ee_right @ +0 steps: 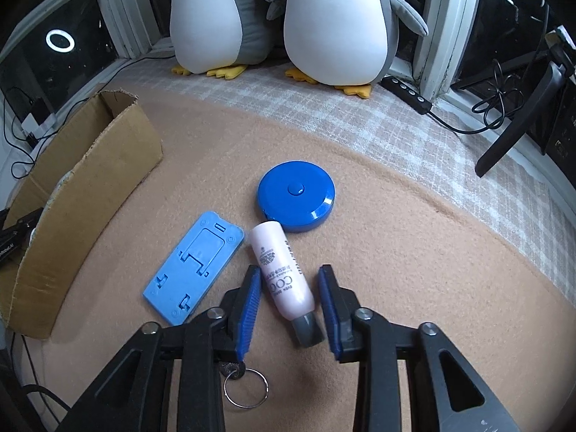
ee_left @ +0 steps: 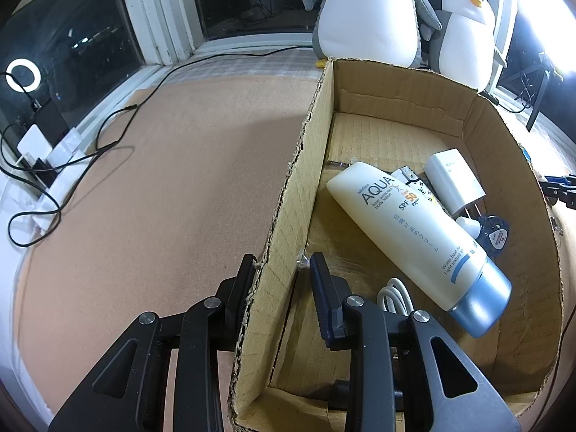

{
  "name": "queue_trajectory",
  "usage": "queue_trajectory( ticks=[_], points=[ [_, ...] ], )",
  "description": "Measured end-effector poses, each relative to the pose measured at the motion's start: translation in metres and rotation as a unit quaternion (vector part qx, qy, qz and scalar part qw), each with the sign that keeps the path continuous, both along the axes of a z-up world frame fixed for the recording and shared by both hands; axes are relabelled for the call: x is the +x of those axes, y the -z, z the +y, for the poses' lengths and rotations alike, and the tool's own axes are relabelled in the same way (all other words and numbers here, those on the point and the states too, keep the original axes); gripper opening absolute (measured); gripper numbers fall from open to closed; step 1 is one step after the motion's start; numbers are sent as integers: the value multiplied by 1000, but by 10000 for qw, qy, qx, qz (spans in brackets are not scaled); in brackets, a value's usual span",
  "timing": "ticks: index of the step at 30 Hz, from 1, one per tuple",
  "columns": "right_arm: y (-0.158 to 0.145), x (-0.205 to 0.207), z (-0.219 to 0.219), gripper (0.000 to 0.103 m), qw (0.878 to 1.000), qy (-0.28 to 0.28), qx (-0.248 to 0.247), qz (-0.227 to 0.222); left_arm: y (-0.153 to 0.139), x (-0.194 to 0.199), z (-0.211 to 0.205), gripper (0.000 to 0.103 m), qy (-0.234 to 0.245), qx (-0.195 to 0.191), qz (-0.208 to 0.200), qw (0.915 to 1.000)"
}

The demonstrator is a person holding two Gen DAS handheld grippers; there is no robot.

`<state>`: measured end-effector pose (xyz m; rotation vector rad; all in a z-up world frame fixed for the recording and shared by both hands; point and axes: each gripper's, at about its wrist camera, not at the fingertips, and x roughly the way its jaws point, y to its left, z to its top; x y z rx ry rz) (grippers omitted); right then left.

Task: Organize rigid objects
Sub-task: 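Move the right gripper to the pink COC tube and grasp it, then carry the pink tube with the right gripper into the box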

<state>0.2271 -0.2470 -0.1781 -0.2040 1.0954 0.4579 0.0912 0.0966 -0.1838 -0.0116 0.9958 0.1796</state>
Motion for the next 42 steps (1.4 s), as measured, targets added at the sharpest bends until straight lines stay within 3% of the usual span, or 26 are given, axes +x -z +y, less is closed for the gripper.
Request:
queue_trajectory(
  ticks=[3, 13, 21, 34, 42],
  points=[
    [0, -2, -4, 18, 10000, 87, 33, 17, 0, 0, 0, 29, -5, -3, -4, 10000],
    [-5, -14, -10, 18, 9984, 528, 162, 112, 0, -2, 1, 29, -6, -53, -42, 10000],
    [-31, -25, 1, 18, 9980, 563, 301, 30, 1, -2, 2, 29, -7, -84, -63, 9999],
    [-89, -41, 78, 18, 9957, 283, 885, 25, 1, -2, 2, 29, -10, -96, -76, 9999],
    [-92, -50, 148, 18, 9949, -117, 997, 85, 0, -2, 3, 29, -26, -163, -103, 9998]
  ],
)
